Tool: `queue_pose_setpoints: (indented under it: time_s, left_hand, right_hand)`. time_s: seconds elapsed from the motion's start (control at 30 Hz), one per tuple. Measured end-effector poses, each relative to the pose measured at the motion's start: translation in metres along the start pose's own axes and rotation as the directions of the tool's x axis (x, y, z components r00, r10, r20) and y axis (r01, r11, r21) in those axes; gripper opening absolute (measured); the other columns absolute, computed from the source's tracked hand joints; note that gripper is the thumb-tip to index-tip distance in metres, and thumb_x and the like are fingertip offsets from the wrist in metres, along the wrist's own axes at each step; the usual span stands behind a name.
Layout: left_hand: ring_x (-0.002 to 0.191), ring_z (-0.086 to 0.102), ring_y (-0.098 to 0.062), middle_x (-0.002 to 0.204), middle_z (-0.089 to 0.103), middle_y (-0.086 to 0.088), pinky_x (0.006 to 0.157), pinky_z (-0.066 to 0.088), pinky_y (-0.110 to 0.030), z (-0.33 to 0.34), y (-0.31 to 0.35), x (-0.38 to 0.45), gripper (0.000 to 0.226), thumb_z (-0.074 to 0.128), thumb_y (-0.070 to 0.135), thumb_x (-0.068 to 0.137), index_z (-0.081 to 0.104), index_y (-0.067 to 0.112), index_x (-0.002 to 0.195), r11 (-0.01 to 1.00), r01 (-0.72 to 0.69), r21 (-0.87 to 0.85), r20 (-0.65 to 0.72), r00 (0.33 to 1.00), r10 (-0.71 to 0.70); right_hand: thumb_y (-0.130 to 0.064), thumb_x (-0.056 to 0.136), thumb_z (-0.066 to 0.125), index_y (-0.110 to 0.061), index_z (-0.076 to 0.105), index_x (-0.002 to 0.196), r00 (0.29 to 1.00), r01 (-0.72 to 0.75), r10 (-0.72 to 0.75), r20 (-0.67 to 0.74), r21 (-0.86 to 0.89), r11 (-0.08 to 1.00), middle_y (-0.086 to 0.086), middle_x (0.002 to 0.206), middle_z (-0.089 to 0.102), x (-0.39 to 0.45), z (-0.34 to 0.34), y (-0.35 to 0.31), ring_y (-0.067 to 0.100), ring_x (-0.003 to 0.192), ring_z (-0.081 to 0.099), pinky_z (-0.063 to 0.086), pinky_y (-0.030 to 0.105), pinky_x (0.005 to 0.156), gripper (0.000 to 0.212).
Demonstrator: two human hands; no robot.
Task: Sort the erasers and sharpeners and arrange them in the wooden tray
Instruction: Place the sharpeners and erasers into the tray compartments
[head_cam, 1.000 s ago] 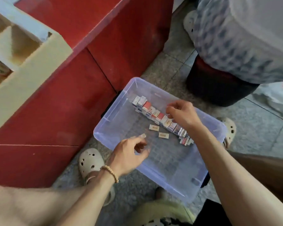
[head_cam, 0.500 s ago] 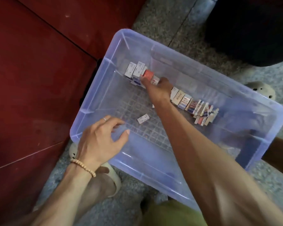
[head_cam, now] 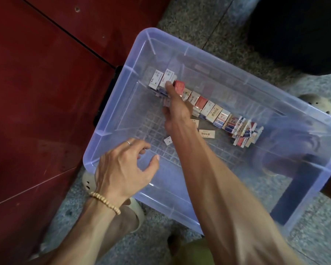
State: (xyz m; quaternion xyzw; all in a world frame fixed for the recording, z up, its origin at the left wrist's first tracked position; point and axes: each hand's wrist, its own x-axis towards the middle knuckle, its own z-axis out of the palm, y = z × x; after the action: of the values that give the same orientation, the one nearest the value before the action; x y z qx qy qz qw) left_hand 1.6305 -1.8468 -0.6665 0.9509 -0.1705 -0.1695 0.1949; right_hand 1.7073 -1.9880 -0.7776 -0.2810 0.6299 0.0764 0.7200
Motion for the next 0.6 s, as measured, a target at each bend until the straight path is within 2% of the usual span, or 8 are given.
queue_pose_setpoints:
  time_s: [0.1,0.17,0.23,0.33,0.4,0.5,0.53,0.6]
  left_hand:
    - [0.069,0.066,-0.014,0.081,0.067,0.008,0.053,0.055,-0.033,0.000,-0.001,0.001,0.037,0.055,0.052,0.077,0.070,0.020,0.090,1.000,-0.014,-0.001,0.015,1.000,0.014]
    - [0.068,0.067,-0.015,0.081,0.068,0.008,0.051,0.054,-0.034,-0.001,-0.001,0.001,0.036,0.056,0.051,0.077,0.070,0.020,0.089,1.000,-0.021,-0.003,0.024,0.999,0.022]
    - [0.067,0.066,-0.014,0.080,0.067,0.009,0.050,0.054,-0.034,-0.001,-0.002,0.002,0.035,0.056,0.051,0.077,0.069,0.021,0.089,1.000,-0.028,0.013,0.019,0.999,0.028]
    - [0.066,0.066,-0.013,0.079,0.066,0.009,0.049,0.053,-0.033,-0.001,-0.001,0.003,0.034,0.056,0.051,0.077,0.069,0.022,0.089,0.999,-0.017,0.027,0.017,1.000,0.017]
    - [0.066,0.066,-0.014,0.079,0.066,0.010,0.049,0.053,-0.034,-0.002,-0.001,0.003,0.034,0.056,0.051,0.077,0.069,0.022,0.088,0.999,-0.011,0.036,0.016,1.000,0.011]
    - [0.067,0.066,-0.013,0.079,0.066,0.010,0.050,0.052,-0.033,-0.001,-0.001,0.003,0.034,0.055,0.051,0.077,0.069,0.022,0.088,0.999,-0.020,0.048,0.026,1.000,0.019]
    - [0.067,0.066,-0.014,0.079,0.066,0.010,0.050,0.052,-0.032,-0.001,-0.001,0.003,0.034,0.055,0.051,0.077,0.069,0.022,0.088,0.999,-0.017,0.047,0.029,0.999,0.015]
    - [0.067,0.066,-0.014,0.079,0.066,0.010,0.050,0.053,-0.033,-0.001,0.000,0.003,0.034,0.055,0.051,0.076,0.069,0.022,0.087,0.999,-0.010,0.050,0.034,0.999,0.009]
  right_hand:
    - [-0.049,0.051,0.095,-0.022,0.039,0.148,0.996,-0.057,0.051,0.073,0.080,0.995,0.003,0.129,0.062,-0.007,0.015,-0.007,0.020,0.102,0.066,0.055,0.029,0.058,0.114]
    - [-0.049,0.046,0.095,-0.016,0.044,0.142,0.997,-0.060,0.057,0.053,0.060,0.996,0.007,0.122,0.067,-0.004,0.019,-0.011,0.022,0.096,0.068,0.051,0.032,0.050,0.114]
    - [-0.038,0.057,0.096,-0.010,0.047,0.138,0.998,-0.036,0.034,0.048,0.040,0.999,0.010,0.109,0.072,-0.006,0.019,-0.014,0.021,0.082,0.067,0.051,0.030,0.050,0.100]
    - [-0.023,0.070,0.090,-0.004,0.053,0.126,0.998,0.012,-0.013,0.065,0.018,1.000,0.008,0.075,0.073,-0.004,0.010,-0.018,0.017,0.057,0.066,0.057,0.029,0.054,0.069]
    - [-0.024,0.074,0.088,-0.005,0.060,0.110,0.996,0.007,-0.005,0.086,-0.023,1.000,0.008,0.077,0.071,0.000,0.005,-0.019,0.014,0.057,0.064,0.061,0.033,0.064,0.049]
    - [-0.028,0.077,0.085,-0.009,0.063,0.092,0.996,0.003,0.006,0.091,-0.095,0.996,0.003,0.056,0.065,0.002,0.004,-0.018,0.009,0.040,0.055,0.058,0.033,0.068,0.033]
    - [-0.029,0.076,0.086,-0.009,0.064,0.093,0.995,0.004,0.007,0.096,-0.107,0.994,0.005,0.058,0.067,0.000,0.006,-0.018,0.010,0.043,0.059,0.058,0.032,0.067,0.034]
    - [-0.027,0.073,0.088,-0.006,0.066,0.102,0.993,0.017,-0.006,0.115,-0.089,0.996,0.013,0.080,0.075,0.000,0.009,-0.017,0.020,0.068,0.071,0.061,0.035,0.069,0.042]
